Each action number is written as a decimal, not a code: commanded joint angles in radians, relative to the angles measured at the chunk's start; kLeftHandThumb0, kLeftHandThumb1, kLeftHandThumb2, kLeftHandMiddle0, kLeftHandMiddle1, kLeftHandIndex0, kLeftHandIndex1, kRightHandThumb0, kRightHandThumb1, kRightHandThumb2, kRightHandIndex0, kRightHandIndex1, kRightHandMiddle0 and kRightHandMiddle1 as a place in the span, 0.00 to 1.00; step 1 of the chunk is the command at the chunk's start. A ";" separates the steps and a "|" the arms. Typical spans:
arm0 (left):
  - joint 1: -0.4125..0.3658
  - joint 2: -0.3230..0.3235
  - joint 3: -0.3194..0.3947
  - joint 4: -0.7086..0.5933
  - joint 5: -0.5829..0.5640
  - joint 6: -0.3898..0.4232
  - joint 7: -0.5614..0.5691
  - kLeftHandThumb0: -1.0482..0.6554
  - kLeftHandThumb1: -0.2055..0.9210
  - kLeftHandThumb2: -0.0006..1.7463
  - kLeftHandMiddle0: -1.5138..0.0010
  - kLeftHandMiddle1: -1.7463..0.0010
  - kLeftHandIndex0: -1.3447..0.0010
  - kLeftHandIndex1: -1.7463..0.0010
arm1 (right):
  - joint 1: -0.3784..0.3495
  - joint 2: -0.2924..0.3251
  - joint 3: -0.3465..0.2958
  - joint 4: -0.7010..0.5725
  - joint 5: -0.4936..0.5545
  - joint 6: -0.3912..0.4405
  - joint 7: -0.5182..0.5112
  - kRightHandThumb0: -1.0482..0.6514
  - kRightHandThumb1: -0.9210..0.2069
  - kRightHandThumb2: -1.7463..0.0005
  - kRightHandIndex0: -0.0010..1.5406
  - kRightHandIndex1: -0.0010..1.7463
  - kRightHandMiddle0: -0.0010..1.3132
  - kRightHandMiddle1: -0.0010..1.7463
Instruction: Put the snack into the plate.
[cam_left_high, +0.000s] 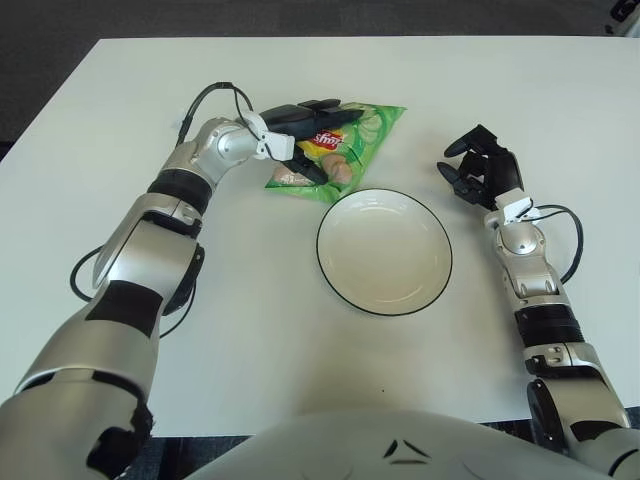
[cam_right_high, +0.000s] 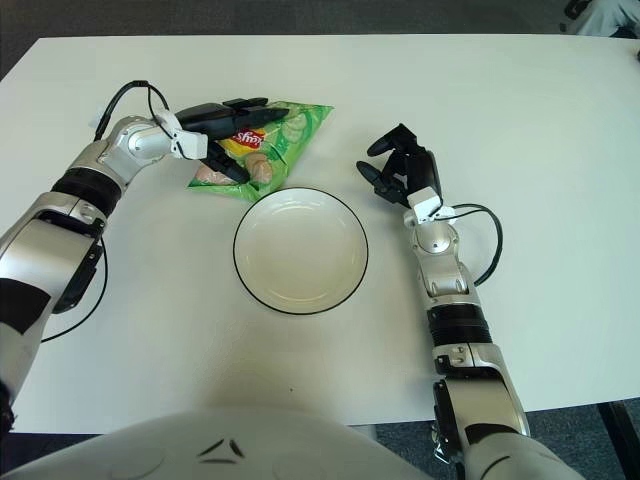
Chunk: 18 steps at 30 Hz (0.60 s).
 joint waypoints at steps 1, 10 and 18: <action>-0.001 -0.017 -0.037 0.037 0.050 -0.017 0.027 0.02 0.97 0.00 1.00 1.00 0.89 0.99 | 0.198 0.048 0.051 0.151 -0.039 0.015 0.016 0.40 0.00 0.82 0.49 1.00 0.33 0.87; -0.002 0.002 -0.097 0.007 0.169 -0.034 0.223 0.26 0.91 0.00 0.64 0.96 0.58 0.93 | 0.202 0.048 0.053 0.143 -0.041 0.014 0.016 0.40 0.00 0.82 0.49 1.00 0.32 0.88; -0.016 0.002 -0.157 0.052 0.264 -0.047 0.389 0.36 0.91 0.00 0.77 0.44 0.59 0.64 | 0.204 0.048 0.053 0.140 -0.041 0.014 0.018 0.40 0.00 0.82 0.49 1.00 0.32 0.88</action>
